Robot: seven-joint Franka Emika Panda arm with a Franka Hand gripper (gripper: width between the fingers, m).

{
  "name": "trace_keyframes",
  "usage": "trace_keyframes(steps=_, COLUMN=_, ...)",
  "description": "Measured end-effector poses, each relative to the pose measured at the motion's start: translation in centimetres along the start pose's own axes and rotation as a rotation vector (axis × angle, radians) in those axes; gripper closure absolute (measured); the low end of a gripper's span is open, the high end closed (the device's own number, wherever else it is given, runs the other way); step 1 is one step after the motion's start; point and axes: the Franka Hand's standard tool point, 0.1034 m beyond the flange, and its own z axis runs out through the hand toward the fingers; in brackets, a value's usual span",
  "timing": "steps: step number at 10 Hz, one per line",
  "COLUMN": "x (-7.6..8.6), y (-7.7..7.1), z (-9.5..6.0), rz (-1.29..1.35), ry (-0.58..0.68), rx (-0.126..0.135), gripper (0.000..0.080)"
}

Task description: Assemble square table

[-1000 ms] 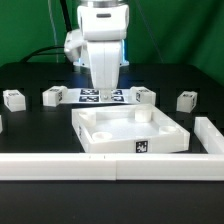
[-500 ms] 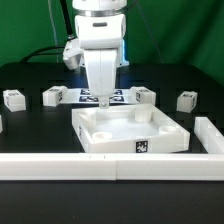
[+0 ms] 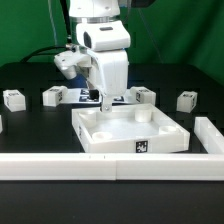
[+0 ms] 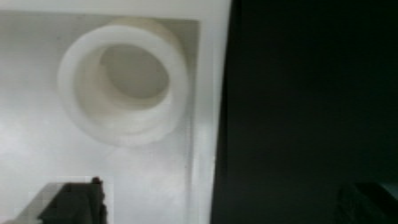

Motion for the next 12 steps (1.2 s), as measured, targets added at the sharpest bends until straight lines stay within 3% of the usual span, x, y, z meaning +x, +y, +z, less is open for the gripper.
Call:
trace_keyframes(steps=3, x=0.1, y=0.1, z=0.2, rz=-0.001, ry=-0.001, rx=-0.006, gripper=0.0149)
trace_keyframes(steps=4, x=0.8, y=0.7, z=0.9, rz=-0.012, ry=-0.004, rx=-0.038, gripper=0.0149)
trace_keyframes(steps=6, x=1.5, y=0.9, z=2.1, rz=-0.024, ry=0.0, rx=-0.053, gripper=0.0149)
trace_keyframes(steps=8, x=1.2, y=0.9, z=2.0, rz=-0.024, ry=-0.005, rx=-0.054, gripper=0.0398)
trace_keyframes(steps=9, x=1.2, y=0.9, z=2.0, rz=-0.03, ry=-0.007, rx=-0.052, gripper=0.0398)
trace_keyframes(steps=10, x=1.1, y=0.8, z=2.1, rz=-0.03, ry=-0.007, rx=-0.051, gripper=0.0591)
trace_keyframes(steps=11, x=1.1, y=0.8, z=2.1, rz=-0.029, ry=-0.007, rx=-0.051, gripper=0.0724)
trace_keyframes(steps=12, x=1.1, y=0.8, z=2.1, rz=-0.03, ry=-0.01, rx=-0.05, gripper=0.0742)
